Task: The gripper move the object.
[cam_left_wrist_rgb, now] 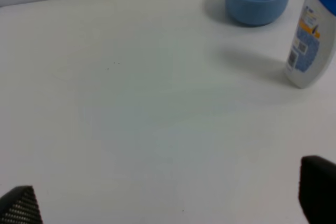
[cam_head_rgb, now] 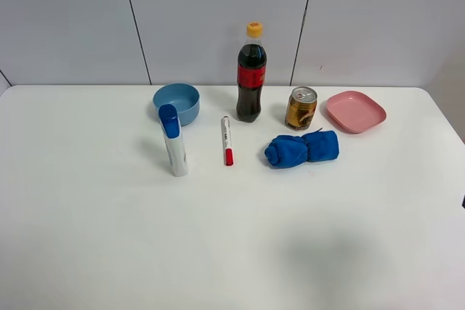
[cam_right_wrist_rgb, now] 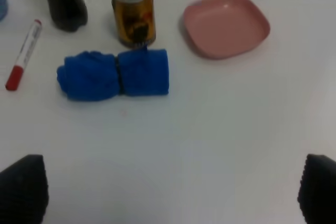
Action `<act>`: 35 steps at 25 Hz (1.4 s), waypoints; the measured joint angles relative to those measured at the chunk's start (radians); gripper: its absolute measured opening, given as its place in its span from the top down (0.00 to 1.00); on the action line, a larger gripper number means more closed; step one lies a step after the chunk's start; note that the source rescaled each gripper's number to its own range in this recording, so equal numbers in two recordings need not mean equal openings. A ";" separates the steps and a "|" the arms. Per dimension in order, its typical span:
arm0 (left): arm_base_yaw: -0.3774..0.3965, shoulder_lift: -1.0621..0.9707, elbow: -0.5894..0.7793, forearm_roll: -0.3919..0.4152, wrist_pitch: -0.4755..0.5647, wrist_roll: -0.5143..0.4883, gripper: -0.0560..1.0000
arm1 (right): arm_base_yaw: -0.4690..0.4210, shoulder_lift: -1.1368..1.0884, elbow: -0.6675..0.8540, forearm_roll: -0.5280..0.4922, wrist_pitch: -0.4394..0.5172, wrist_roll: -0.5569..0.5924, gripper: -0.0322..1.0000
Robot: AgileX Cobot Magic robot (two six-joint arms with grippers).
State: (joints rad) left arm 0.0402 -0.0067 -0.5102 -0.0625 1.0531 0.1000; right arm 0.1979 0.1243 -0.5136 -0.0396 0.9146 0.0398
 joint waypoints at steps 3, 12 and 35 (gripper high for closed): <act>0.000 0.000 0.000 0.000 0.000 0.000 0.00 | 0.000 -0.069 0.006 -0.013 -0.025 0.025 0.06; 0.000 0.000 0.000 0.000 0.000 0.000 0.00 | 0.000 -0.126 0.006 -0.033 -0.001 0.059 0.13; 0.000 0.000 0.000 -0.001 0.000 0.000 0.00 | -0.001 -0.126 0.026 -0.077 0.145 0.092 0.19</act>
State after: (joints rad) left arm 0.0402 -0.0067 -0.5102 -0.0634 1.0531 0.1000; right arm 0.1968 -0.0021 -0.4877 -0.1164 1.0594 0.1322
